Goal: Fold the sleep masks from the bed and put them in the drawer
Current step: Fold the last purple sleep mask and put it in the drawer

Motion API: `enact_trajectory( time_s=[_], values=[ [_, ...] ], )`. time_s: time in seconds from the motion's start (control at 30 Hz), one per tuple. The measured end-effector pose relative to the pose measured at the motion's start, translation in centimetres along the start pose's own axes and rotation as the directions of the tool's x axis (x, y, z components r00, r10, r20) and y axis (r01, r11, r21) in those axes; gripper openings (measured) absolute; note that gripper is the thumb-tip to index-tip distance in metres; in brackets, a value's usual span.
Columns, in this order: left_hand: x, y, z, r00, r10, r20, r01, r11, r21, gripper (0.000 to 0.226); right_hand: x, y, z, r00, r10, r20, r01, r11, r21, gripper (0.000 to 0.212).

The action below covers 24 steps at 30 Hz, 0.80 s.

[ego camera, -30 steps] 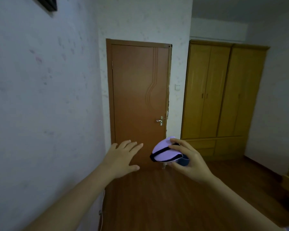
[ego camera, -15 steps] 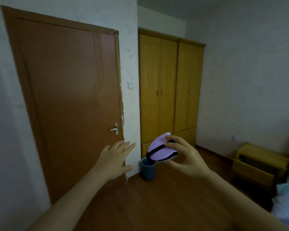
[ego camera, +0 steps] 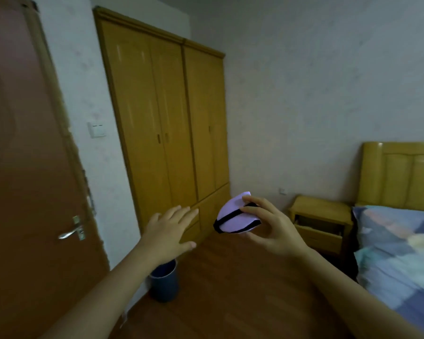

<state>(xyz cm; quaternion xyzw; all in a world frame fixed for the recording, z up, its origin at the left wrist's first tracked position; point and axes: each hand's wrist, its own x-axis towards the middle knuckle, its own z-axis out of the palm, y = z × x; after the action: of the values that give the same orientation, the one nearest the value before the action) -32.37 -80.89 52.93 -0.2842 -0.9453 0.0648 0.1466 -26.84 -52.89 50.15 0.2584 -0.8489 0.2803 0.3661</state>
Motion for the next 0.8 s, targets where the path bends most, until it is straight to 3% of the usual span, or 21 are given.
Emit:
enact_trajectory(
  time_s=[0.27,0.53,0.8],
  values=[
    [22.4,4.0,8.5,0.969,0.245,-0.036,-0.247,0.965,-0.091,0.083,1.3,14.6,-1.6,0.971,0.224,-0.084,-0.237,0.949,-0.206,0.048],
    [42.1,14.6,15.6,0.865,0.499,-0.054,-0.499,0.846,-0.189,0.082,-1.2,29.8,-7.6,0.892,0.405,-0.199,-0.450,0.832,-0.324,0.048],
    [59.9,24.0,22.0,0.844,0.537,-0.015,-0.521,0.812,-0.265,0.080,-0.4,49.2,-11.9,0.851,0.503,-0.148,-0.521,0.780,-0.347,0.049]
  ],
)
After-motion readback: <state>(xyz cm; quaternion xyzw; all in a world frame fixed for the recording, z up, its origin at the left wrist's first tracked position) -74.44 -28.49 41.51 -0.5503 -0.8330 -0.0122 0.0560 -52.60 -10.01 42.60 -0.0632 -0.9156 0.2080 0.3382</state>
